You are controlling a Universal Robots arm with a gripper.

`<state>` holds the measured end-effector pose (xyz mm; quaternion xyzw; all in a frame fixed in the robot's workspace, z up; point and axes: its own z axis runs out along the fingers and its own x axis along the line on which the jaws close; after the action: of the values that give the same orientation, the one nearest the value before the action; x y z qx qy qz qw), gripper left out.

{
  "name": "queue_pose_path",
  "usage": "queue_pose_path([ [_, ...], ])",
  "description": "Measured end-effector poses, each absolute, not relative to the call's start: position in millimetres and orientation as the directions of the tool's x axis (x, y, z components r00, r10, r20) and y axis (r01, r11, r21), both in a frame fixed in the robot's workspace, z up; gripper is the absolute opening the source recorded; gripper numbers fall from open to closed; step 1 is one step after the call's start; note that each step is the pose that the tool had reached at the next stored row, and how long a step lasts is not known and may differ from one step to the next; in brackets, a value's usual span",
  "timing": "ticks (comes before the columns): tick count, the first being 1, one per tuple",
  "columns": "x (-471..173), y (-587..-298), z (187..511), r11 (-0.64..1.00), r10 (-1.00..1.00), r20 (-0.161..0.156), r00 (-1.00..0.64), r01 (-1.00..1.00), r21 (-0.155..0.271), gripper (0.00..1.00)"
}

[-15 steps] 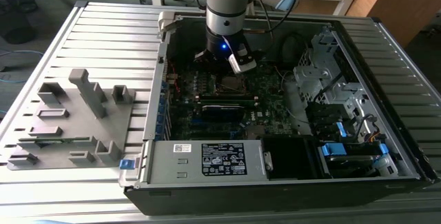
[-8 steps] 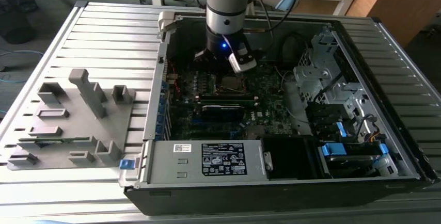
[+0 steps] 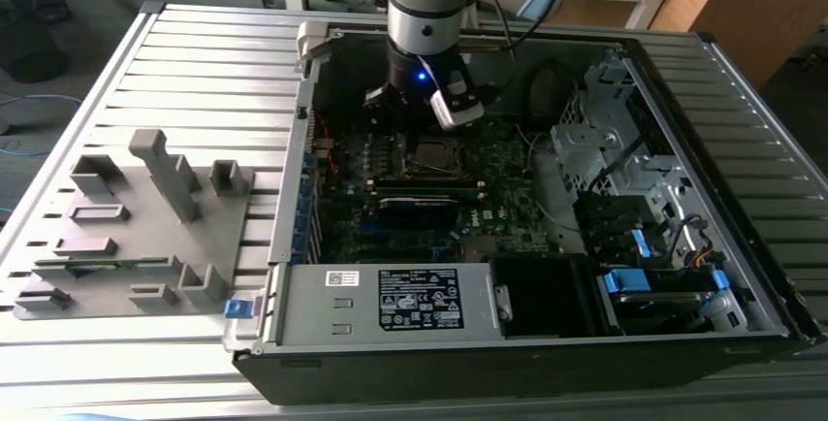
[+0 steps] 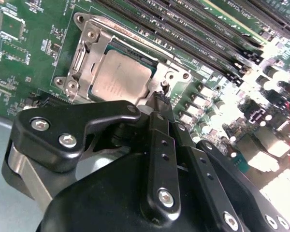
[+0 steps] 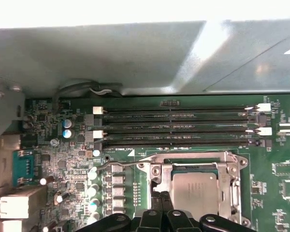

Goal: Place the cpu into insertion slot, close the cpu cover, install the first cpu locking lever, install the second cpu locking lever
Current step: 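Close the cpu cover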

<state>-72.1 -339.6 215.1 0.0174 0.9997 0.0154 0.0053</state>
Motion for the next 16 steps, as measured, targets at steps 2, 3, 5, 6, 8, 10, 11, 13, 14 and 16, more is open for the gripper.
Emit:
queue_pose_path([
  [2, -72.1, -339.6, 219.6, 0.999, 0.035, -0.01, -0.999, 0.035, 0.031, 0.11],
  [3, -72.1, -339.6, 221.9, 0.999, 0.035, -0.01, -0.999, 0.035, 0.031, 0.11],
  [5, -72.1, -339.6, 225.6, 0.999, 0.035, -0.01, -0.999, 0.035, 0.031, 0.11],
  [6, -72.1, -339.6, 225.7, 0.999, 0.035, -0.01, -0.999, 0.035, 0.031, 0.11],
  [8, -72.0, -339.6, 225.7, 0.999, 0.035, -0.011, -0.999, 0.034, 0.031, 0.11],
  [10, -72.0, -339.6, 225.7, 0.999, 0.035, -0.011, -0.999, 0.035, 0.031, 0.11],
  [11, -72.1, -339.6, 225.7, 0.999, 0.035, -0.011, -0.999, 0.035, 0.031, 0.11],
  [13, -72.1, -339.6, 225.7, 0.999, 0.035, -0.012, -0.999, 0.035, 0.031, 0.11],
  [14, -71.8, -339.6, 225.7, 0.999, 0.035, -0.012, -0.999, 0.035, 0.031, 0.11],
  [16, -69.8, -339.6, 225.7, 0.999, 0.035, -0.012, -0.999, 0.035, 0.031, 0.11],
])
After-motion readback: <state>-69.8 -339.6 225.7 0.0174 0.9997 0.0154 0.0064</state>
